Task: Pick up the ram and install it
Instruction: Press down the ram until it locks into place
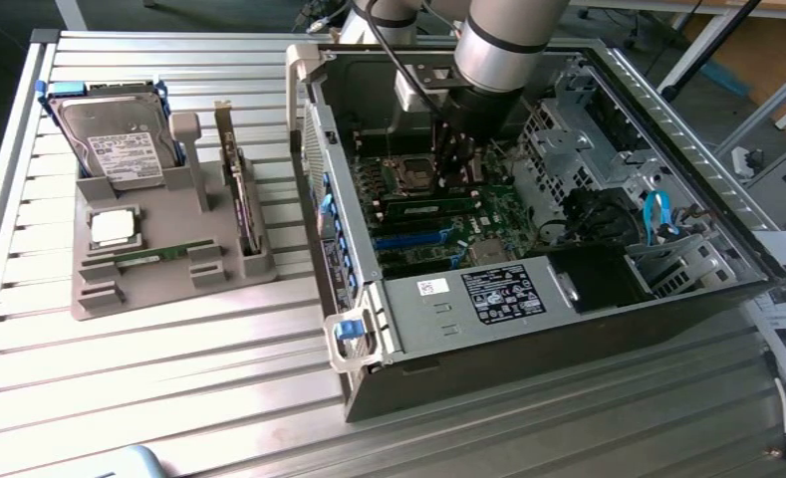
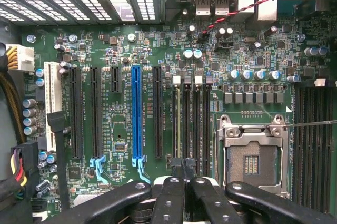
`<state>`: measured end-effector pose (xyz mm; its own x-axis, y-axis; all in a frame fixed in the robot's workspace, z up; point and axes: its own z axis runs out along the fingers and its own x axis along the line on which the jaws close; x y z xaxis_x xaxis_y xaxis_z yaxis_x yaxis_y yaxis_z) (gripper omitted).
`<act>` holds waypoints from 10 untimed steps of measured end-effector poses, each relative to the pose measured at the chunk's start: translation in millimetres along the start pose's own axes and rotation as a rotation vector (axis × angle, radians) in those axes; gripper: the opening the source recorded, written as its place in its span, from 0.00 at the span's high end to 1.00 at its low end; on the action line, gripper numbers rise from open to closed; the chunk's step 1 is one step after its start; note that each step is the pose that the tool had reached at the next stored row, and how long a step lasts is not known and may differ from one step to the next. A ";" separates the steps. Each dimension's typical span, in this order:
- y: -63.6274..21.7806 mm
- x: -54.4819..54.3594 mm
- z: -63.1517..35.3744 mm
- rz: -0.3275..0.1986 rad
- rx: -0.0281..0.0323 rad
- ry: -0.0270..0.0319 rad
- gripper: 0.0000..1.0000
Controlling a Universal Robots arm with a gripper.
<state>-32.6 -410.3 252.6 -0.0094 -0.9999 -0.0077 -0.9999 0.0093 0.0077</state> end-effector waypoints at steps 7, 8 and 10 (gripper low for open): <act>0.3 0.8 0.0 0.000 -0.0001 0.0001 0.89; 0.4 1.2 0.0 0.000 0.0000 0.0000 0.89; 0.6 1.6 0.0 0.000 -0.0001 0.0001 0.89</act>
<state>-33.2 -411.9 252.6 -0.0094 -0.9999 -0.0076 -0.9999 0.0093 0.0078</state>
